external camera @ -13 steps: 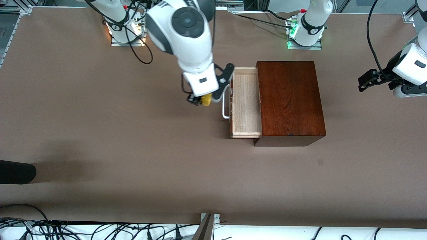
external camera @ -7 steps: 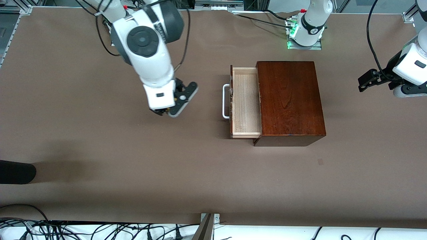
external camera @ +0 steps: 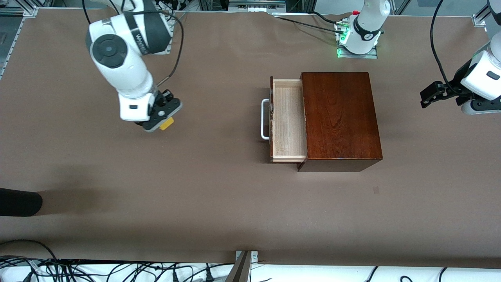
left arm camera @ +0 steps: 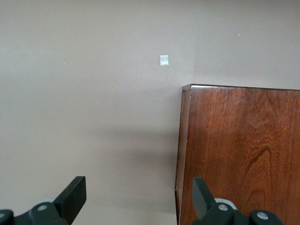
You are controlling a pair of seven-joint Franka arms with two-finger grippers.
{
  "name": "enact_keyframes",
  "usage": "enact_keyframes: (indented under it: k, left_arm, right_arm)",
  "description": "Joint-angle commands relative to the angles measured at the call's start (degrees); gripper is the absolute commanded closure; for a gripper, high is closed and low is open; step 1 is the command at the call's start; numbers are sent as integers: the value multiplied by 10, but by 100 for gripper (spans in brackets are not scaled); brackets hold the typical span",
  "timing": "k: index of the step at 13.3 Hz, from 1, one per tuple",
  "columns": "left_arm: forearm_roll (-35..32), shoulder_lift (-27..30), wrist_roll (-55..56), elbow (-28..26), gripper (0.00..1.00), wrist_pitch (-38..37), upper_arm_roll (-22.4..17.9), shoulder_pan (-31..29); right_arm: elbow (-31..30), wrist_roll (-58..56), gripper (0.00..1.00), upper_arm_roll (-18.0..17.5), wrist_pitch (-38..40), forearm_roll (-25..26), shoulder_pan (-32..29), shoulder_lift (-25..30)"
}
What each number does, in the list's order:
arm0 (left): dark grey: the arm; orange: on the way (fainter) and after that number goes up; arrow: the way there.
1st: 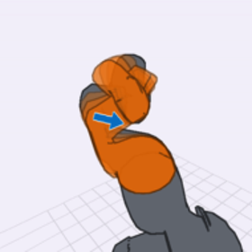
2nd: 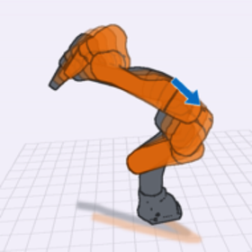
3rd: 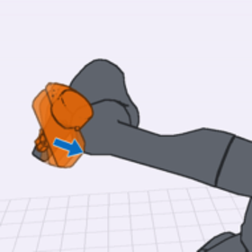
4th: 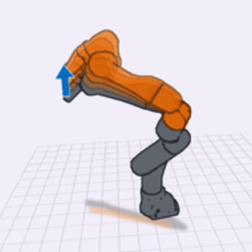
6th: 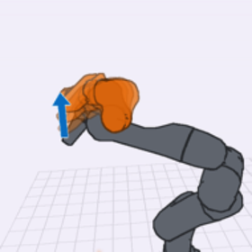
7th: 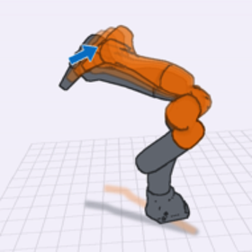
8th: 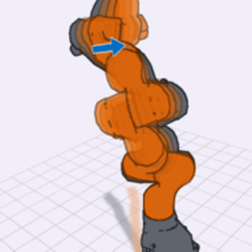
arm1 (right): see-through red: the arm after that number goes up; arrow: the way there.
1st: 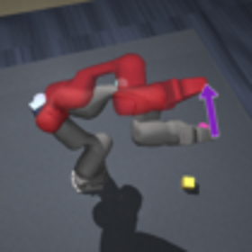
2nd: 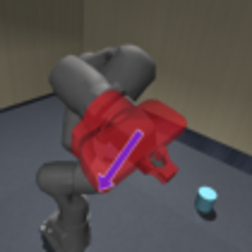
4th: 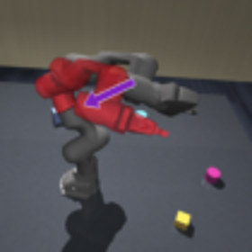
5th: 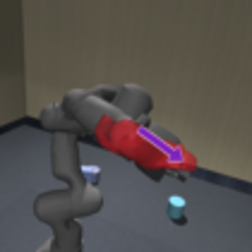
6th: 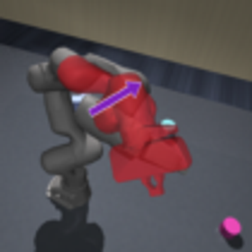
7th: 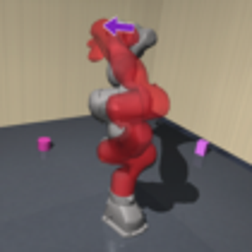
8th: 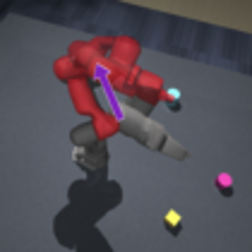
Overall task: Open drawer, take yellow block, close drawer
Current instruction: 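Lift the yellow cube out and carry it away from the box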
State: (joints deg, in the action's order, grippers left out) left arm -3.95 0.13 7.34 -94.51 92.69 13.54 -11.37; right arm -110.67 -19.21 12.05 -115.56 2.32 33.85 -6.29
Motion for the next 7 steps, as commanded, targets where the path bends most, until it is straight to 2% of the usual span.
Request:
enact_keyframes:
  k: [1, 4, 7]
  left_arm:
    - [-9, -7, -7, 15, 0, -8, 3, -1]
    - [-8, -7, -7, 15, 0, -8, 3, -1]
    - [-8, -7, -6, 15, 0, -8, 3, -1]
  right_arm:
    - [-96, 46, 100, 42, -47, -9, 3, 63]
    - [-165, 63, 100, 108, -111, -9, 3, 81]
    - [-190, 82, 100, 162, -137, -10, 3, 81]
